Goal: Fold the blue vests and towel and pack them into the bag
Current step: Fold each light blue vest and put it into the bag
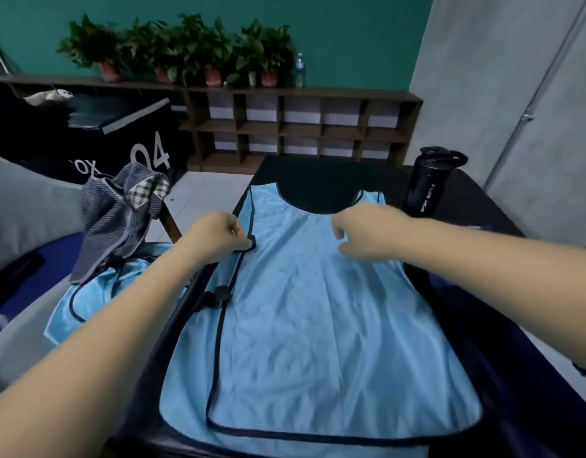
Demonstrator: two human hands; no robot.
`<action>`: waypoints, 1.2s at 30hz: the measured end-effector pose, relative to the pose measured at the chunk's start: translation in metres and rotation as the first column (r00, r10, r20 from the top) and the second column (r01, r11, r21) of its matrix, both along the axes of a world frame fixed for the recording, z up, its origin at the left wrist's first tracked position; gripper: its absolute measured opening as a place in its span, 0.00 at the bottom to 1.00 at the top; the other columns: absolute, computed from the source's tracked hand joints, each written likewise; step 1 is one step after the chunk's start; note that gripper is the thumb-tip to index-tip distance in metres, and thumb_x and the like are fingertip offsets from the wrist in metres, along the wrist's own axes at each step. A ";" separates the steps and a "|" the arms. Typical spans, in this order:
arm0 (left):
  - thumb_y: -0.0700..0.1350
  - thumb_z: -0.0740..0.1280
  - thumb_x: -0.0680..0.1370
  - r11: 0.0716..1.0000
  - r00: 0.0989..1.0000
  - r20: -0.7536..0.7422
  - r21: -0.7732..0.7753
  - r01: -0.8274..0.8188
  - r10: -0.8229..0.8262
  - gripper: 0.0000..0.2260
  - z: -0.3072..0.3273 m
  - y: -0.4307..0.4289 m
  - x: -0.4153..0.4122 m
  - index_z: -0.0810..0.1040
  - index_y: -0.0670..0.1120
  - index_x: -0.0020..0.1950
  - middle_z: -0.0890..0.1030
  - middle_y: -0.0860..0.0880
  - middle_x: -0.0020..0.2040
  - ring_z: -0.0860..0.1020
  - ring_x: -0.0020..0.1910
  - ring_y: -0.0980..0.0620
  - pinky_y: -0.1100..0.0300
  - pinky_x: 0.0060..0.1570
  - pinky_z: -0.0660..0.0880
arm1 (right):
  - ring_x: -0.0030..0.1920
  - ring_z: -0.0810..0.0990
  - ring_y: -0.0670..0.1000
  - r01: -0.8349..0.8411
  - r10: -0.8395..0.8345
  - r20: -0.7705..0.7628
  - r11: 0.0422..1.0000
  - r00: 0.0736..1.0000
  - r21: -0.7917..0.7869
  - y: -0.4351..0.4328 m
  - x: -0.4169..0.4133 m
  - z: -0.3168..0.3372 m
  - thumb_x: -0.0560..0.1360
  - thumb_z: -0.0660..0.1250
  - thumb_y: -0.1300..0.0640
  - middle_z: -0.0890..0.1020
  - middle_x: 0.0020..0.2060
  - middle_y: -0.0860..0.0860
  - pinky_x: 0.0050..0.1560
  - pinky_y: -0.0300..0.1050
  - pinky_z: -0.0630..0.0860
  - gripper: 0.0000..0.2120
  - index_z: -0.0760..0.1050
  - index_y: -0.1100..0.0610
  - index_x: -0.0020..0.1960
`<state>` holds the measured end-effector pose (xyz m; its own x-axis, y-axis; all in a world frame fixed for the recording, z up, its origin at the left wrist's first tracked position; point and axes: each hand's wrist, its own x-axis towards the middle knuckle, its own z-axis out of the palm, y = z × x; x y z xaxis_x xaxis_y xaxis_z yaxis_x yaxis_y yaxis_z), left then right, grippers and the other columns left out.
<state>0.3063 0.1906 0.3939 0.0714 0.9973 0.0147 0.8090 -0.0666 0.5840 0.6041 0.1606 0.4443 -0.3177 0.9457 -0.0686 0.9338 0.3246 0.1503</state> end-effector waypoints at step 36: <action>0.67 0.76 0.72 0.987 0.975 -0.222 -0.156 -0.026 -0.010 0.29 -0.020 -0.095 -0.022 0.75 0.42 0.31 0.80 0.49 0.26 0.80 0.30 0.47 0.56 0.33 0.73 | 0.39 0.73 0.50 -0.034 0.011 -0.758 0.999 0.653 -0.015 -0.199 -0.167 -0.118 0.78 0.66 0.49 0.73 0.37 0.47 0.42 0.55 0.75 0.11 0.69 0.52 0.40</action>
<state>0.2844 0.0956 0.3737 0.0474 0.9864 -0.1576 0.9192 0.0187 0.3933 0.4368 -0.0387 0.3261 -0.2911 0.9393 0.1816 0.7124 0.3395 -0.6142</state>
